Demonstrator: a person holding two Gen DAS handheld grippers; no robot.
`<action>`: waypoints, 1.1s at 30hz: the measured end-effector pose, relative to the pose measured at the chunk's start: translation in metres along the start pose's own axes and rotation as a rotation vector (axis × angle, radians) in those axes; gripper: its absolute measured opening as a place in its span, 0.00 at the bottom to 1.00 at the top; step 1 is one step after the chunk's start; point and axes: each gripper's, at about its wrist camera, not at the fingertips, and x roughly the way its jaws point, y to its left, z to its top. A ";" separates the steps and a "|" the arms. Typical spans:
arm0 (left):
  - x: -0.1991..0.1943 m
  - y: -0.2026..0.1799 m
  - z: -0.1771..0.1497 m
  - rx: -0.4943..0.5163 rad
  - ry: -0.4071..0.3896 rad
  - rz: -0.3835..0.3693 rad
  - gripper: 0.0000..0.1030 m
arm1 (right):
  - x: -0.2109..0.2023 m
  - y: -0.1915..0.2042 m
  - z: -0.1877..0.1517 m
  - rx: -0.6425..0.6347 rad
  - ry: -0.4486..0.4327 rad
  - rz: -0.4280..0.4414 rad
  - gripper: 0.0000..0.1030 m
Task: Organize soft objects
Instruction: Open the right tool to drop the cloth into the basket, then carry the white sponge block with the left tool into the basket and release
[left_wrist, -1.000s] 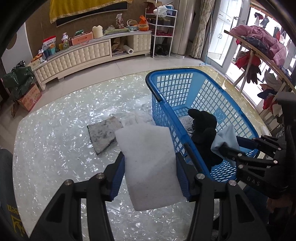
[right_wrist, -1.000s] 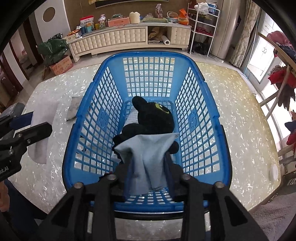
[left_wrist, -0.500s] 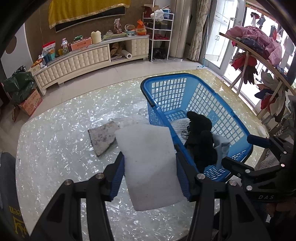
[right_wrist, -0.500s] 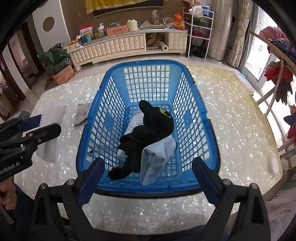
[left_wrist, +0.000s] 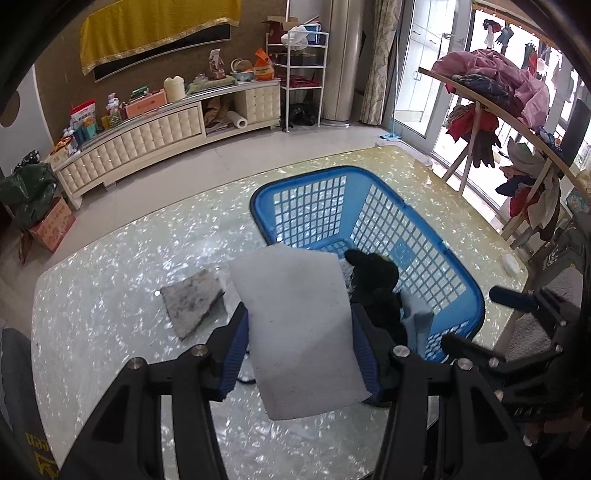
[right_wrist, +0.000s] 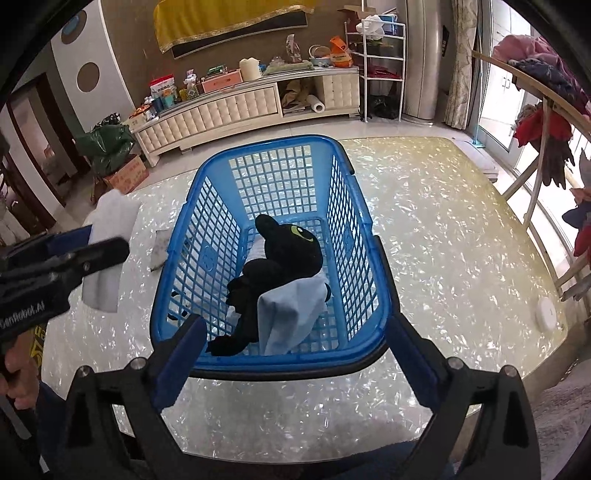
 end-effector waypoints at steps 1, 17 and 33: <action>0.002 -0.001 0.004 0.002 0.001 -0.003 0.49 | 0.000 0.000 0.000 0.003 -0.001 0.002 0.94; 0.057 -0.017 0.032 0.064 0.056 -0.048 0.49 | 0.016 -0.015 0.009 0.032 0.016 0.003 0.94; 0.111 -0.030 0.053 0.142 0.116 -0.041 0.49 | 0.021 -0.016 0.012 0.025 0.018 -0.007 0.94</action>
